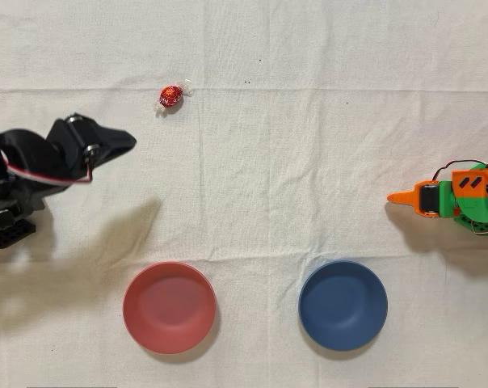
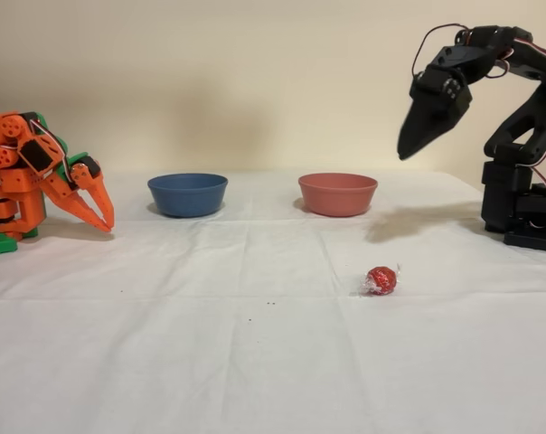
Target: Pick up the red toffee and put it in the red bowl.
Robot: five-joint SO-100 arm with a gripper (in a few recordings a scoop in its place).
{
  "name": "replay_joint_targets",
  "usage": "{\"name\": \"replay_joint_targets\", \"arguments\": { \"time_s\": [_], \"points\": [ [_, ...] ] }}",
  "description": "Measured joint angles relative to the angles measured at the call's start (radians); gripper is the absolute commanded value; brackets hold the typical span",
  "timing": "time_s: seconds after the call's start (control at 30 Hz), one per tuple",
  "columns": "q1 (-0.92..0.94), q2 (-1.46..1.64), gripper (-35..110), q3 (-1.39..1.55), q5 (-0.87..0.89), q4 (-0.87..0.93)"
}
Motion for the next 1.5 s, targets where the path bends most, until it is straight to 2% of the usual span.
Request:
{"name": "replay_joint_targets", "arguments": {
  "time_s": [0.2,0.43,0.67,0.93,1.5],
  "points": [
    [-0.071,-0.095,1,-0.071,0.005,0.008],
    [-0.135,-0.176,1,-0.239,0.015,0.118],
    [-0.163,-0.215,8,-0.285,0.014,0.135],
    [-0.184,-0.249,24,-0.261,0.014,0.074],
    [-0.176,-0.348,31,-0.084,-0.038,-0.089]
  ]
}}
